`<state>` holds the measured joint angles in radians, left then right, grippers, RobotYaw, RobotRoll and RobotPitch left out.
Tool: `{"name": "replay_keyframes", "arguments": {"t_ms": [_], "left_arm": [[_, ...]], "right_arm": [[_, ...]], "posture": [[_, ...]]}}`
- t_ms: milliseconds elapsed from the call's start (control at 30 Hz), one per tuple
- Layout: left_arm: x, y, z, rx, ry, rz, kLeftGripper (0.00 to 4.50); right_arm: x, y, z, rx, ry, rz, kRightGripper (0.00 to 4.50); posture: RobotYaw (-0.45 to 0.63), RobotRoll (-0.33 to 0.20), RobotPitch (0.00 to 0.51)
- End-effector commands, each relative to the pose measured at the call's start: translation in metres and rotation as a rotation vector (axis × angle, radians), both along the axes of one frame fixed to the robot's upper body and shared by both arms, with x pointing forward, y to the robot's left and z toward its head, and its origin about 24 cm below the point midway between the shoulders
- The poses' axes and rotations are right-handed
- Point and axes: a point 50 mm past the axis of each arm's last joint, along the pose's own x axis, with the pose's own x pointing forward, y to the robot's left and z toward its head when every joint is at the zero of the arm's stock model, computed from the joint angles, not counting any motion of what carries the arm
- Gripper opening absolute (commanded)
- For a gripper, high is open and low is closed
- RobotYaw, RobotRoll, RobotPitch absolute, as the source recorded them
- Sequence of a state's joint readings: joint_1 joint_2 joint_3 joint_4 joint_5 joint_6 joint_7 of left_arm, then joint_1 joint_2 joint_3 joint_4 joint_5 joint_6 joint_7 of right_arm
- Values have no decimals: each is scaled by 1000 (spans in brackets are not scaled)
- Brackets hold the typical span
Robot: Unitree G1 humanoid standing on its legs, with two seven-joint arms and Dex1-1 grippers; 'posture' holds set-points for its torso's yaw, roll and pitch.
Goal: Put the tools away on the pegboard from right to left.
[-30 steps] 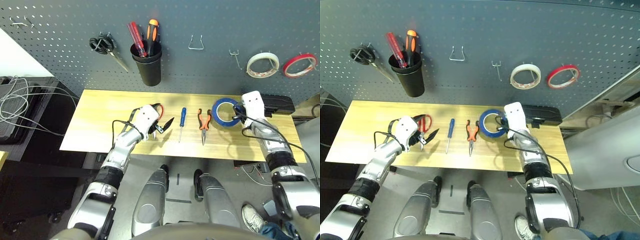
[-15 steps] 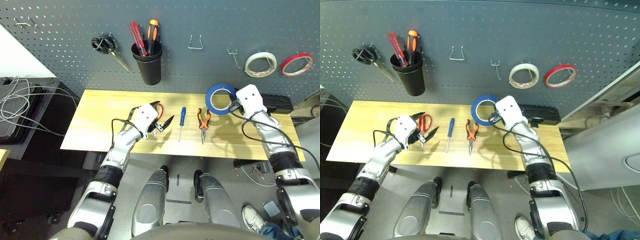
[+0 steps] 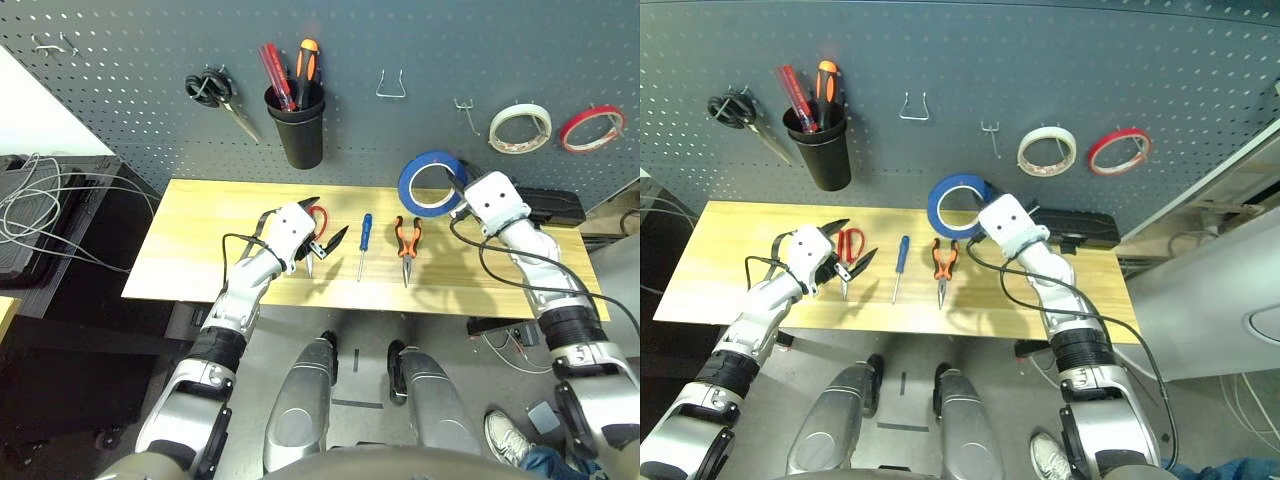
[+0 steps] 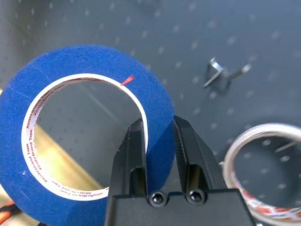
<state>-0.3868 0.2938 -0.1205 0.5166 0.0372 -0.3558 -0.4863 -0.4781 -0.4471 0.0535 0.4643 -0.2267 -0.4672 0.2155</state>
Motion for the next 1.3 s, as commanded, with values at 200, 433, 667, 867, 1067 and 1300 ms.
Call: {"name": "replay_keyframes", "arguments": {"t_ms": [200,433,667,867,1067,1300], "left_arm": [[-1,3,-2,11,0,-4,4500],[0,2,-1,13,-6,-13,4500],[1,1,-1,12,-6,-18,4500],[0,1,-1,12,-5,-17,4500],[0,1,-1,11,-7,-14,4500],[1,1,1,10,-12,-10,4500]], "right_arm": [[-13,-7,8,-15,-94,-3,734],[-25,-8,15,4,-146,-12,734],[-26,-16,29,29,-224,-74,734],[-20,-22,39,63,-256,-134,734],[-10,-23,44,109,-252,-195,734],[8,-27,28,117,-156,-274,734]], "posture": [[75,0,215],[65,0,217],[61,0,223],[64,0,223],[69,0,223],[86,0,223]]}}
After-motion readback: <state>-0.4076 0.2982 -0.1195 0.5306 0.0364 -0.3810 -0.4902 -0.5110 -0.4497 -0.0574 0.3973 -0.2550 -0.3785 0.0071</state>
